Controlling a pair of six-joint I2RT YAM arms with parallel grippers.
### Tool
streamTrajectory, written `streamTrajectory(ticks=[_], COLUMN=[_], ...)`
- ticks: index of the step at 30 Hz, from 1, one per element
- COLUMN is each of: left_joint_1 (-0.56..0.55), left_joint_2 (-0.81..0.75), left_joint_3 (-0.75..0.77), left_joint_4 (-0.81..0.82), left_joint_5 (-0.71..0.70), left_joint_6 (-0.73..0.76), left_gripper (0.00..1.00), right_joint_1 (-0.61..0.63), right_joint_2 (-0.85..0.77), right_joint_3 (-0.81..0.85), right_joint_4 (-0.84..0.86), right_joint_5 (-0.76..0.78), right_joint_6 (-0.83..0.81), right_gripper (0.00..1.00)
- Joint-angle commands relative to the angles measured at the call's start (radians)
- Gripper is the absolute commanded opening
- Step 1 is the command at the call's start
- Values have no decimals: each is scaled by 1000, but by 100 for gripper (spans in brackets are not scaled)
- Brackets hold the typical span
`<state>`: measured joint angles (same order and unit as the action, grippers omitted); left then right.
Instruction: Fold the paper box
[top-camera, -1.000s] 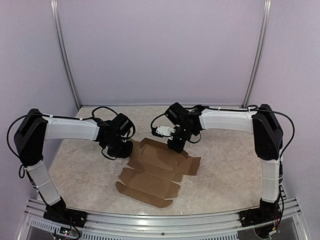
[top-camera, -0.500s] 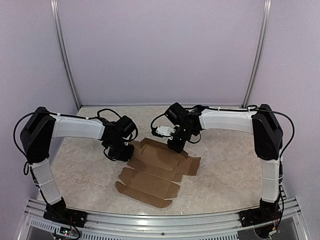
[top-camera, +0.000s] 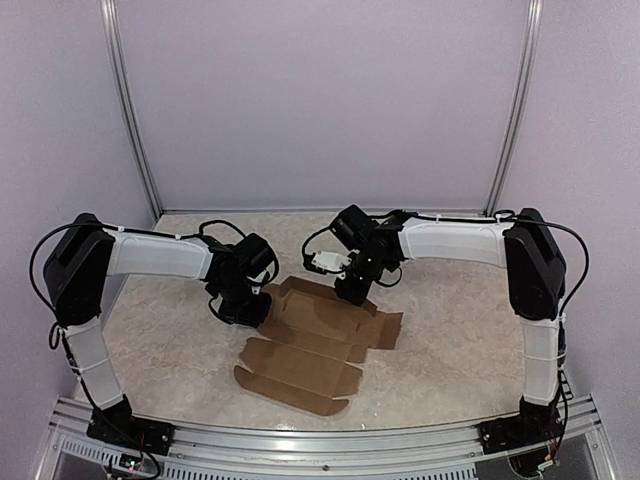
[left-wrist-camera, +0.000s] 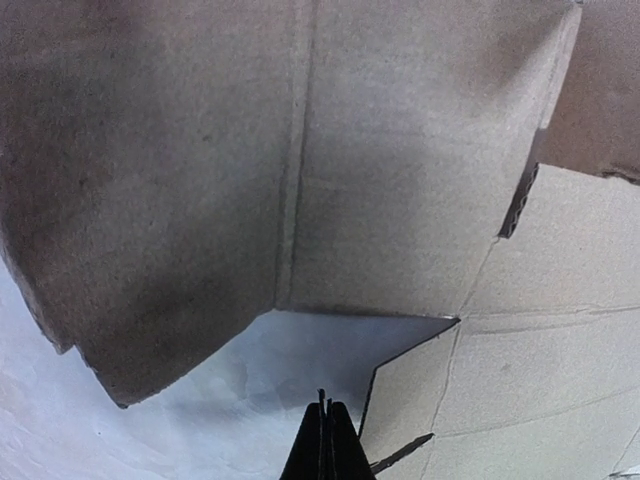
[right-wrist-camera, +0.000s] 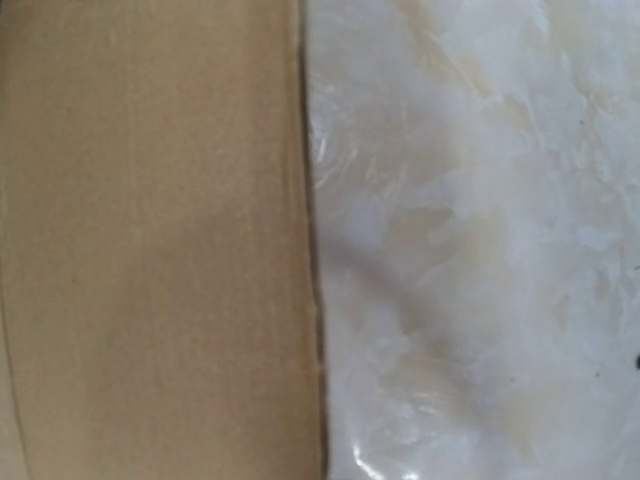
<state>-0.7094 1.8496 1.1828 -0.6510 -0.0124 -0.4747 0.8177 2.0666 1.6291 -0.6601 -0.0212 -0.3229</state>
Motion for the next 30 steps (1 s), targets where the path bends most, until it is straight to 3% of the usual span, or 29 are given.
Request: streamTrajectory(ticks=[1, 21, 30], left_joint_1=[-11, -65, -84], left_joint_2=[-23, -64, -12], left_joint_3=[-6, -13, -7], left_joint_4=[26, 76, 111], left_joint_5=[42, 140, 165], left_joint_6=[6, 28, 20], left_gripper=[0, 0, 0], right_joint_1=[-4, -3, -3], right_joint_2=[-7, -36, -42], right_joint_3=[-23, -54, -61], right_joint_4=[26, 57, 61], right_joint_5=[0, 51, 54], right_joint_6=[28, 56, 56], right_gripper=[0, 0, 0])
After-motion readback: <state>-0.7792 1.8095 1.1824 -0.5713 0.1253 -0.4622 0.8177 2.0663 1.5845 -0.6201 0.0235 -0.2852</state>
